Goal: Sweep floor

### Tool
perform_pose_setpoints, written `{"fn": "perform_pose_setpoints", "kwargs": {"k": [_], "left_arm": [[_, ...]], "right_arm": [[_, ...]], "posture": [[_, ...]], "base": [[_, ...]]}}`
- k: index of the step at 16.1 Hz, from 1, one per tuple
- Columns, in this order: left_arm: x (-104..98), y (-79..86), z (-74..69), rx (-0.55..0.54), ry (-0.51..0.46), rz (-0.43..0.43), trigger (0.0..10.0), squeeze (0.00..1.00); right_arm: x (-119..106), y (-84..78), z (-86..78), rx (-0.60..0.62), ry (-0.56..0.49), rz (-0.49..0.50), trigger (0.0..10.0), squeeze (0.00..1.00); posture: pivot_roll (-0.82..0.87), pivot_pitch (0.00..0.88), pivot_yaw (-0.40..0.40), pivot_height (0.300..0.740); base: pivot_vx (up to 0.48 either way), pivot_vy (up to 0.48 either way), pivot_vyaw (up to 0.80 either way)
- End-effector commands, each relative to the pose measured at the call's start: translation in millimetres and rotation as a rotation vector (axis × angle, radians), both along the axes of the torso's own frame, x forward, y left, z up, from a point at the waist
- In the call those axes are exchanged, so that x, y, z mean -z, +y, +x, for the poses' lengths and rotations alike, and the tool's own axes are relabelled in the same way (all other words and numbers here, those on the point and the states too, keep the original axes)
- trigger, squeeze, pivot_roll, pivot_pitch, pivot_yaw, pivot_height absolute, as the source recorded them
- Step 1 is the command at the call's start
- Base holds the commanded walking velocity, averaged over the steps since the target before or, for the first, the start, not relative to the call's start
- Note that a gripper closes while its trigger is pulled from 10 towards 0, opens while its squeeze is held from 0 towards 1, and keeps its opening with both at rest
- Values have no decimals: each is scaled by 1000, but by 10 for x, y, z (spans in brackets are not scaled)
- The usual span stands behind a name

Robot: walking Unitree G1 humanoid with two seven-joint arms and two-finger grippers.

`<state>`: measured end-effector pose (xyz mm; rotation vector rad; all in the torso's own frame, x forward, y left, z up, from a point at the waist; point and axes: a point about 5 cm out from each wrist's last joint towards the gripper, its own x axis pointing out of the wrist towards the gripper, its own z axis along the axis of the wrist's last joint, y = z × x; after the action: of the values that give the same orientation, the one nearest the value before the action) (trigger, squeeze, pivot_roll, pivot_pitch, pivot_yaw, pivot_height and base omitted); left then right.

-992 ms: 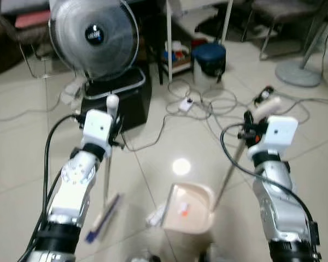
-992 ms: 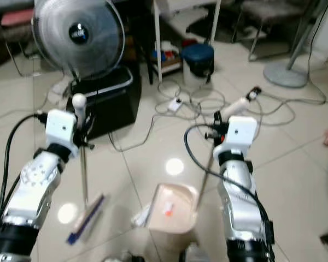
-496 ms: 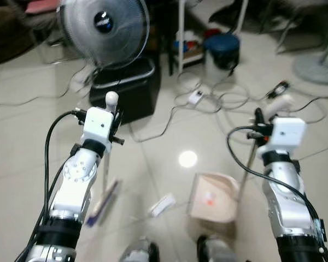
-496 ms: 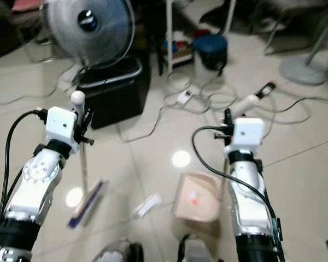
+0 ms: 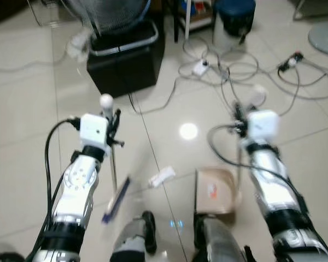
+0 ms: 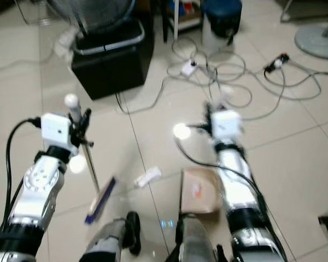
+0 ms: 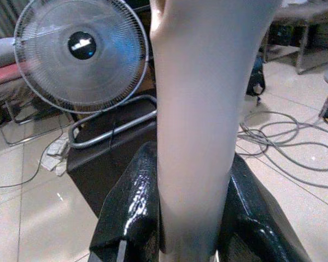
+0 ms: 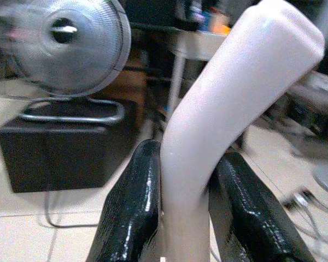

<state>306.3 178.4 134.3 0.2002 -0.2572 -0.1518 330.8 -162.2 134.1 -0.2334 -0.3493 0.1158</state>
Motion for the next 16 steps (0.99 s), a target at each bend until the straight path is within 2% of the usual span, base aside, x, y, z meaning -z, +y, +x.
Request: {"fn": "perform_pose_setpoints", "kwargs": {"k": [1, 6, 9, 11, 12, 14, 16], "left_arm": [[50, 73, -38, -38, 8, 9, 10000, 0], [118, -52, -73, -21, -1, -5, 10000, 0], [205, -219, -45, -12, 28, -49, 10000, 0], [202, -292, -16, -18, 37, -129, 10000, 0], [171, -355, 29, -34, 36, -234, 10000, 0], [136, -372, 86, -58, 26, -311, 10000, 0], [91, -369, 144, -79, 2, -349, 10000, 0]], "right_arm": [[-18, 97, 7, -31, -34, -16, 10000, 0], [64, 471, 75, -152, -42, -88, 10000, 0], [241, 876, -84, -299, -22, -104, 10000, 0], [258, 962, -122, -309, -14, -36, 10000, 0], [253, 1025, -141, -308, -8, 47, 10000, 0], [232, 1033, -134, -299, -7, 101, 10000, 0], [215, 1014, -128, -292, -14, 127, 10000, 0]], "posture": [[107, 415, 68, 740], [127, 421, 59, 740], [124, 418, 62, 740], [116, 416, 61, 740], [106, 409, 59, 740], [93, 397, 55, 740], [82, 385, 53, 740]], "base": [[0, 0, 0], [0, 0, 0], [0, 0, 0], [0, 0, 0], [0, 0, 0], [0, 0, 0], [0, 0, 0]]}}
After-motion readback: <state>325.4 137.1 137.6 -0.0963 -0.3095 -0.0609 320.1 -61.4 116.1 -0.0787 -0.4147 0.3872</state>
